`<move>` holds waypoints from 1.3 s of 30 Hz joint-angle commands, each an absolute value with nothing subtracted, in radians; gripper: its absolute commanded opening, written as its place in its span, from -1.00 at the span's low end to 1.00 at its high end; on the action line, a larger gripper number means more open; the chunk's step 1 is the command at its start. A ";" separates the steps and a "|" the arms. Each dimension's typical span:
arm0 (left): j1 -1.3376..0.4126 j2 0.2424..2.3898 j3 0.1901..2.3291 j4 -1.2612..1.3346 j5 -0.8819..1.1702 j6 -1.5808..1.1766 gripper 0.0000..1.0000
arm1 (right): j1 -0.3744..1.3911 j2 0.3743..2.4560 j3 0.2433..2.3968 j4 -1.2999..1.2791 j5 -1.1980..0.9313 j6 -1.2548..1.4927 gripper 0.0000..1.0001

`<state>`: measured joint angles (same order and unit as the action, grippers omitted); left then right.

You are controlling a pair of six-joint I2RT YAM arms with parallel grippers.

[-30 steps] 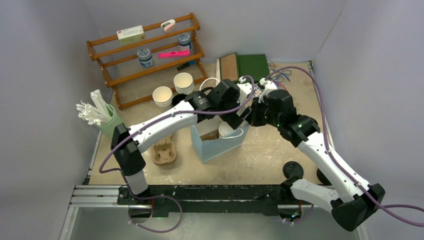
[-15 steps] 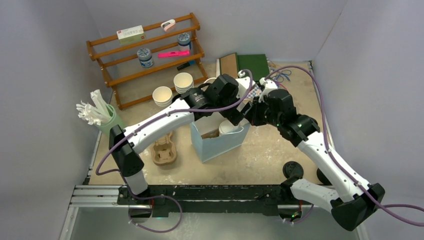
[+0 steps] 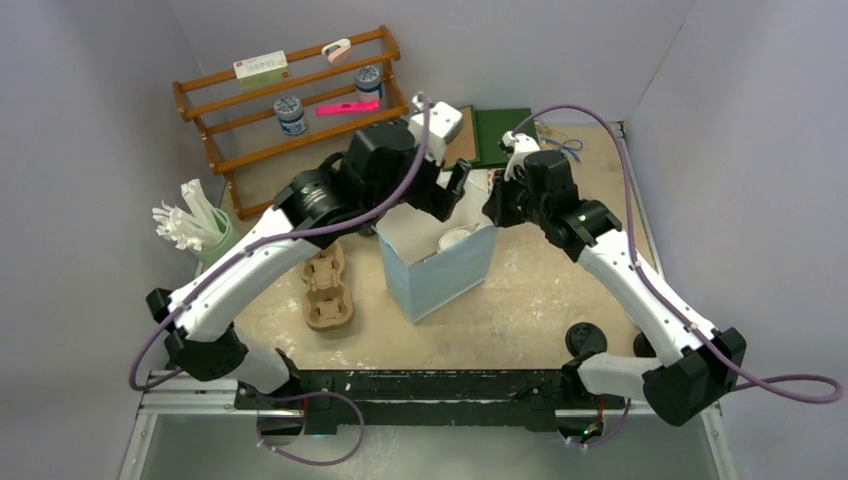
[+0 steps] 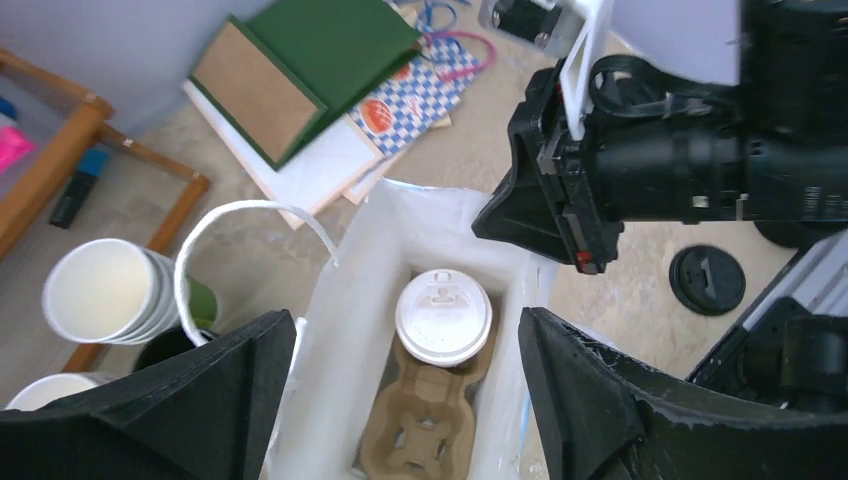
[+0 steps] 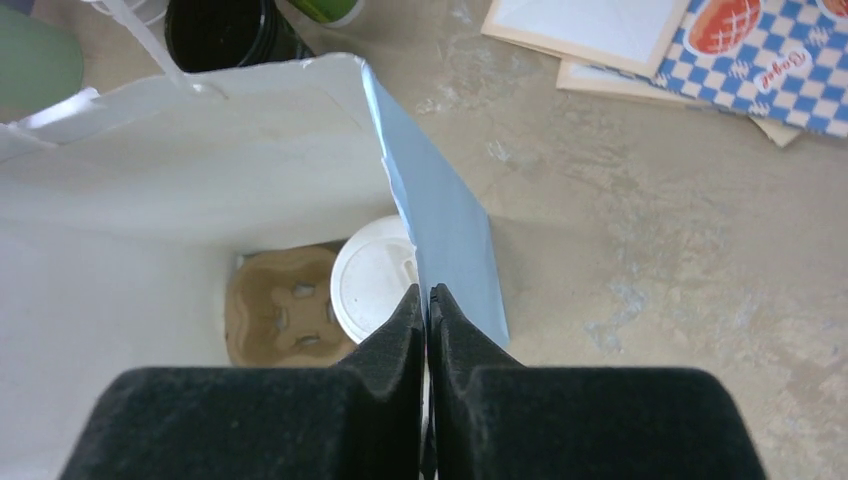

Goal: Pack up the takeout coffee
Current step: Place the coffee cup on the cup tray, then pick up the coffee cup.

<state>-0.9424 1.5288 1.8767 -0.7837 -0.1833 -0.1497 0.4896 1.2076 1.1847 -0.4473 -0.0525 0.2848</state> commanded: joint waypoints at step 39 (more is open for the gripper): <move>-0.377 1.378 1.670 -0.831 -0.219 -0.530 0.67 | 0.486 1.461 1.690 -0.418 -0.017 0.091 0.55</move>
